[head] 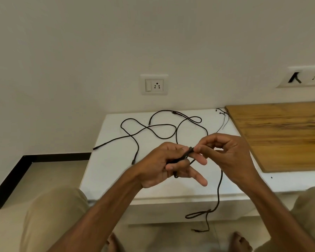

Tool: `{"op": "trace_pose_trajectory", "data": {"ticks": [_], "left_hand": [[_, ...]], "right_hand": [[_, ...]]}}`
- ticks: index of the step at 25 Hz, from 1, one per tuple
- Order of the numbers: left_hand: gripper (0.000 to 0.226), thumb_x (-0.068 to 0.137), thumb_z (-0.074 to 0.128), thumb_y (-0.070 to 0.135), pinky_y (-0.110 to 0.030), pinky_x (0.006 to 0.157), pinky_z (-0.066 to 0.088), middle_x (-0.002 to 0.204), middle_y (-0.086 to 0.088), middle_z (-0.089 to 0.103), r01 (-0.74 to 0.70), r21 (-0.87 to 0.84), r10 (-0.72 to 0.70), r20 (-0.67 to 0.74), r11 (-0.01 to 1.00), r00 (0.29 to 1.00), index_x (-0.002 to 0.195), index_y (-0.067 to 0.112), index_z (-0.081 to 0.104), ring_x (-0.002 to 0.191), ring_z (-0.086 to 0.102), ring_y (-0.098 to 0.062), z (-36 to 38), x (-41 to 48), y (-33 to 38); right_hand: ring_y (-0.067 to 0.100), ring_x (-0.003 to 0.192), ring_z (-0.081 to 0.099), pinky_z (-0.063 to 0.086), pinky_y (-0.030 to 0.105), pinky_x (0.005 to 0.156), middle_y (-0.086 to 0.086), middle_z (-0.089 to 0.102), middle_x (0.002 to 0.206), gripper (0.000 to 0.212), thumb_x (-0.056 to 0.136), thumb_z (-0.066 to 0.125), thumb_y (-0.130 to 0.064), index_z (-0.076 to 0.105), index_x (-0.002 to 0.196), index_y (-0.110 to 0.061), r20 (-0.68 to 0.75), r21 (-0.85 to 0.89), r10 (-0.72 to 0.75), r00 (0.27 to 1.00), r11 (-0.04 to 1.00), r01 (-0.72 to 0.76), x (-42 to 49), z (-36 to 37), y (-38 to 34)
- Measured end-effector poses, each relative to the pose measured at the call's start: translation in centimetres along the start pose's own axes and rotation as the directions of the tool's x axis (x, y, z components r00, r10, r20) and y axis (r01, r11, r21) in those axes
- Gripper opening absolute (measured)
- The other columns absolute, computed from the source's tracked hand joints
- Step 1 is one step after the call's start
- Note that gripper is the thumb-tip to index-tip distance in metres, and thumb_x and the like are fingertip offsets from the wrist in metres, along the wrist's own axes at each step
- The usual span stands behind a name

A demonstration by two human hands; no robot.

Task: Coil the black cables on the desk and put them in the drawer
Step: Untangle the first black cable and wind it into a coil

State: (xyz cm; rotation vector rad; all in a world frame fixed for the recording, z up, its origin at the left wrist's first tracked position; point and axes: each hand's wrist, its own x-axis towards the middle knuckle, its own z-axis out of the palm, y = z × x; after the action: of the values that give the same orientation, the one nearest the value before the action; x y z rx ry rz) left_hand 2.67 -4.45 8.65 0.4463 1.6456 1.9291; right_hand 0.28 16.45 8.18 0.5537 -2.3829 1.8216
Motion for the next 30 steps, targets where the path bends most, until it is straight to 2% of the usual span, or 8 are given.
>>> {"op": "trace_pose_trajectory", "data": {"ticks": [3,7,9,12,16,24,27,30], "left_hand": [[0.050,0.112,0.018,0.019,-0.023,0.076,0.054,0.046,0.004,0.015,0.011,-0.119,-0.011,-0.002,0.993,1.000,0.110,0.004,0.066,0.088,0.074,-0.035,0.1,0.0,0.1],[0.042,0.112,0.029,0.031,-0.067,0.110,0.038,0.043,0.014,0.032,-0.012,-0.248,0.024,0.045,0.969,0.999,0.088,0.014,0.059,0.085,0.073,-0.030,0.1,0.2,-0.1],[0.036,0.109,0.035,0.028,-0.074,0.111,0.029,0.049,0.009,0.044,-0.081,-0.309,0.087,0.005,0.948,0.996,0.084,0.013,0.056,0.094,0.071,-0.034,-0.1,0.2,0.0],[0.035,0.110,0.032,0.025,-0.073,0.110,0.030,0.093,-0.014,0.072,-0.224,-0.409,0.189,-0.125,0.884,0.974,0.084,0.011,0.050,0.130,0.053,-0.045,-0.8,0.1,0.7],[0.032,0.108,0.035,0.027,-0.070,0.112,0.033,0.138,-0.022,0.060,-0.297,-0.301,0.214,-0.278,0.906,0.936,0.086,0.011,0.052,0.134,0.054,-0.038,-1.9,0.4,0.4],[0.045,0.112,0.027,0.027,-0.054,0.117,0.035,0.121,-0.009,0.074,-0.138,0.183,0.201,-0.389,0.973,0.899,0.090,0.002,0.057,0.127,0.062,-0.018,-2.5,1.2,-1.3],[0.037,0.112,0.029,0.018,-0.028,0.089,0.049,0.087,0.003,0.076,-0.046,0.425,0.208,-0.344,0.904,0.916,0.087,0.005,0.054,0.100,0.070,-0.006,-1.3,1.6,-2.1],[0.043,0.111,0.033,0.021,-0.029,0.065,0.041,0.059,0.003,0.054,0.008,0.532,0.168,-0.281,0.847,0.945,0.078,0.003,0.052,0.059,0.050,-0.009,-0.5,1.7,-2.5]], "right_hand": [[0.009,0.077,0.073,0.056,0.016,0.071,-0.009,0.078,0.082,0.004,0.085,0.076,-0.022,0.079,0.088,-0.022,-0.060,-0.012,0.022,0.998,1.000,-0.022,0.2,0.4,0.8],[0.004,0.063,0.063,0.048,0.018,0.057,-0.004,0.074,0.074,0.014,0.094,0.066,-0.022,0.080,0.094,-0.022,-0.012,0.053,0.080,0.997,0.995,-0.079,0.0,1.1,1.8],[0.007,0.059,0.058,0.046,0.025,0.052,0.003,0.070,0.069,0.021,0.099,0.059,-0.025,0.080,0.098,-0.026,0.060,0.064,0.118,0.991,0.990,-0.122,-0.4,1.7,2.5],[0.016,0.060,0.062,0.048,0.033,0.054,0.009,0.071,0.073,0.026,0.104,0.054,-0.022,0.079,0.104,-0.029,0.262,0.020,0.206,0.943,0.976,-0.219,-1.2,2.5,3.4],[0.022,0.057,0.061,0.052,0.031,0.058,0.009,0.070,0.068,0.026,0.106,0.050,-0.033,0.072,0.119,-0.028,0.526,-0.026,0.262,0.809,0.956,-0.292,-1.9,3.7,2.8],[0.020,0.054,0.053,0.046,0.034,0.061,0.008,0.060,0.063,0.026,0.106,0.051,-0.017,0.070,0.120,-0.008,0.730,0.100,0.178,0.660,0.927,-0.361,-1.6,1.3,-0.5],[0.021,0.055,0.051,0.047,0.031,0.058,0.013,0.057,0.067,0.025,0.105,0.052,-0.014,0.070,0.122,-0.011,0.681,0.131,0.172,0.712,0.927,-0.350,-1.4,0.4,-0.7],[0.017,0.051,0.053,0.047,0.026,0.053,0.007,0.070,0.071,0.022,0.103,0.056,-0.012,0.077,0.107,-0.015,0.527,0.020,0.114,0.842,0.989,-0.147,-1.2,0.2,-0.7]]}}
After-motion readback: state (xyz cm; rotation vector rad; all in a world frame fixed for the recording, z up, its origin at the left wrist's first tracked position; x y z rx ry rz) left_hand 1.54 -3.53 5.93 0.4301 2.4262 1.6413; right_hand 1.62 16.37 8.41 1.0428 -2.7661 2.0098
